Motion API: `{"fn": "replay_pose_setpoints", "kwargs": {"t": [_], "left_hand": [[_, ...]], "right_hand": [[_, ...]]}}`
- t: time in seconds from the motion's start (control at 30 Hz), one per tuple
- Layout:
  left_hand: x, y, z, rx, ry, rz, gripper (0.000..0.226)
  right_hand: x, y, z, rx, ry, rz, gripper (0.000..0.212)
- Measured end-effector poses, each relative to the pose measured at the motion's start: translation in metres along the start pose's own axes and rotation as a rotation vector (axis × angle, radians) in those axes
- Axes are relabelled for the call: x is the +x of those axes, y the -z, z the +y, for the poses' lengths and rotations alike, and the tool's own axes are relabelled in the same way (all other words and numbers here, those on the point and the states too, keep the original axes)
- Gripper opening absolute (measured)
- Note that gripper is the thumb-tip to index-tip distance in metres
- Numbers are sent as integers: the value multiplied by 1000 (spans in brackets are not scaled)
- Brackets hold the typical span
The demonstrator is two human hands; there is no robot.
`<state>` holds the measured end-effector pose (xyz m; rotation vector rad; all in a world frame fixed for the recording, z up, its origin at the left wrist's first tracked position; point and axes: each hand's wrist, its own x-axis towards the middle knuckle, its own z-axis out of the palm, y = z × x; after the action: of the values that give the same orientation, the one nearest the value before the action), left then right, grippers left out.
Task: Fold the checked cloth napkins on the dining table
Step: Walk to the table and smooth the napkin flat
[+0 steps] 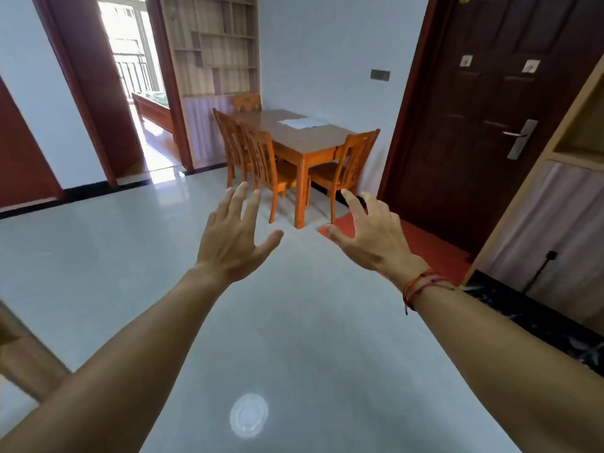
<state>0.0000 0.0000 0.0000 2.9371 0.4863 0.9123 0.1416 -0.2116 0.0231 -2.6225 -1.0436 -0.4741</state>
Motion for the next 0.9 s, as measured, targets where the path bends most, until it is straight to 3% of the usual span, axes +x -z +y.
{"fn": "replay_pose_setpoints", "kwargs": {"t": [0.47, 0.9], "left_hand": [[145, -102, -92, -15, -16, -86, 85], [330, -238, -153, 26, 36, -141, 86]], "right_hand": [[172, -104, 2, -27, -28, -72, 75], [382, -221, 68, 9, -1, -121, 73]]}}
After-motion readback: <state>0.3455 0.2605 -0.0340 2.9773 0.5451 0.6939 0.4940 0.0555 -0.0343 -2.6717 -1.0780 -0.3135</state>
